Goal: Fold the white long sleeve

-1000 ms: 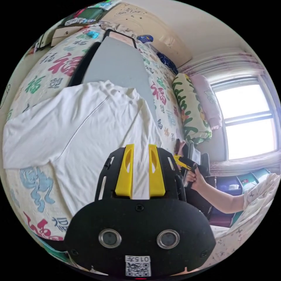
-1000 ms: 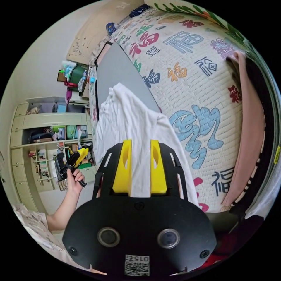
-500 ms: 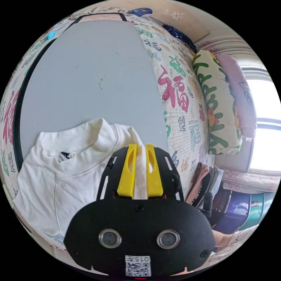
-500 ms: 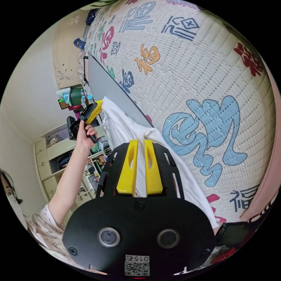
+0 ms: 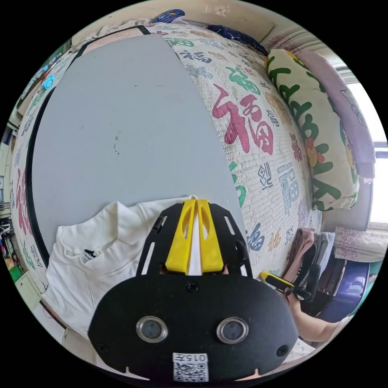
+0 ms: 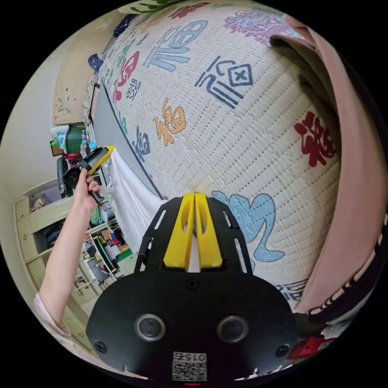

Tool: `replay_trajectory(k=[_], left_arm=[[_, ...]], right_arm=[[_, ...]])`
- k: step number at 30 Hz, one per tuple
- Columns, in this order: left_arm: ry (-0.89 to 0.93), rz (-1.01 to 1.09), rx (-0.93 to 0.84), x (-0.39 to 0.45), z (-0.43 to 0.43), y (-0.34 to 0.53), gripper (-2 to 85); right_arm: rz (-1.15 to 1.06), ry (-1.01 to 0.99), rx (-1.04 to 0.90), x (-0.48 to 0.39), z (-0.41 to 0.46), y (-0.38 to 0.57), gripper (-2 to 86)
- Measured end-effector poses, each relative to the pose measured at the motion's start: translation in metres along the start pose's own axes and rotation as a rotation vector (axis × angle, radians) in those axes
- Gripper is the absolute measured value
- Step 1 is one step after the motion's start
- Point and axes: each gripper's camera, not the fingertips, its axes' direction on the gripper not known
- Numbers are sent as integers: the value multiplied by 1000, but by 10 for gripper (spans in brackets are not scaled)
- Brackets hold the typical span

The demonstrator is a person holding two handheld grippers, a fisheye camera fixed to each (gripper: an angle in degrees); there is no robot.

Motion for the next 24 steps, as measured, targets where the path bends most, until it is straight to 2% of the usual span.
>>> replay_trajectory(k=[3, 6, 10, 14, 18, 21, 24], left_arm=[[5, 5, 12, 0, -3, 2, -5], [-16, 73, 88, 4, -23, 25, -5], [-136, 148, 88, -6, -37, 83, -3], [-177, 64, 71, -37, -41, 165, -5], [-214, -78, 38, -65, -28, 231, -8], [-110, -191, 21, -86, -7, 275, -8], [165, -286, 44, -105, 28, 308, -9]], right_arm=[[-104, 37, 15, -10, -2, 10, -5], [-323, 115, 50, -35, -10, 36, -5], [-654, 230, -48, -76, 21, 87, -4], [-929, 272, -209, -108, 92, 144, -4], [-1071, 316, -297, -126, 156, 185, -5], [-1131, 342, -346, -128, 203, 205, -5], [-1147, 461, -344, -124, 241, 206, -5]])
